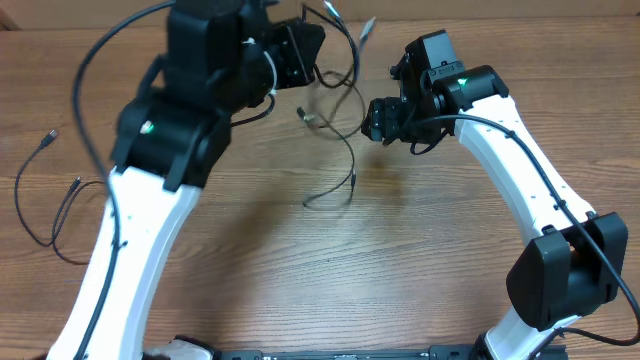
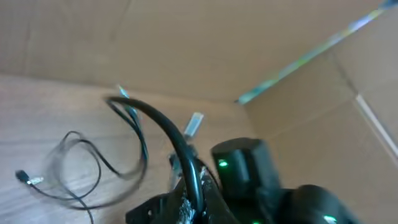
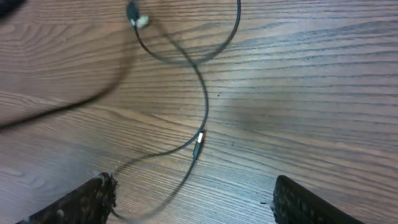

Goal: Untangle cables

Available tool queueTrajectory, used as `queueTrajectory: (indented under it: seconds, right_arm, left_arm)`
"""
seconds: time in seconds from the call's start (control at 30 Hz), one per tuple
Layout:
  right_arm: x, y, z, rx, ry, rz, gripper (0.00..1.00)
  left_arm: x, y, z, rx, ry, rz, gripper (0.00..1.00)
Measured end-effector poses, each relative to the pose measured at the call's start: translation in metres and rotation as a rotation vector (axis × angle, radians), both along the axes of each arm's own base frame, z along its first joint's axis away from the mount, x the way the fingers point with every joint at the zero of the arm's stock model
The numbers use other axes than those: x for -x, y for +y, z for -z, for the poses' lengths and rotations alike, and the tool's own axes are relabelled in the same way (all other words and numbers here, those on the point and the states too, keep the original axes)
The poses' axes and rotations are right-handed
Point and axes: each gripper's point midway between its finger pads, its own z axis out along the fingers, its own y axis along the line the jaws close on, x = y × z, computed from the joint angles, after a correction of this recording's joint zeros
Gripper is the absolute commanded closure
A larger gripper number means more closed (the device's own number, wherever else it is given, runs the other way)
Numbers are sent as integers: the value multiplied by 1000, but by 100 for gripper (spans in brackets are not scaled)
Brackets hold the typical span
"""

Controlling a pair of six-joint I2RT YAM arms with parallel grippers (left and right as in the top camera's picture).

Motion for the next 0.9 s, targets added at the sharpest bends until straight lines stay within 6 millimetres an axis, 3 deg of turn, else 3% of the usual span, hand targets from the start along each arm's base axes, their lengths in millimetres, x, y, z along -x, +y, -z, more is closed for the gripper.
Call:
queueTrajectory:
  seconds: [0.1, 0.3, 0.47, 0.57, 0.63, 0.77, 0.9]
  right_arm:
    - [0, -1, -2, -32, 9, 2, 20]
    - [1, -1, -18, -172, 12, -44, 21]
    - [11, 11, -78, -332, -124, -155, 20]
    - [23, 26, -124, -425, -230, -243, 20]
    - [34, 37, -142, -466, -267, -297, 21]
    - [43, 51, -142, -462, -253, -320, 21]
    - [32, 39, -130, -380, -238, -225, 21]
  left_arm:
    - [15, 10, -19, 9, -27, -24, 96]
    - [28, 18, -34, 17, -61, -39, 96]
    - [31, 20, -46, 28, -87, -41, 96]
    - [35, 21, -59, 47, -110, -39, 96]
    - [39, 20, -69, 66, -124, -32, 96]
    - [48, 20, -90, 95, -166, -14, 96]
    - [62, 23, -120, 125, -234, 3, 96]
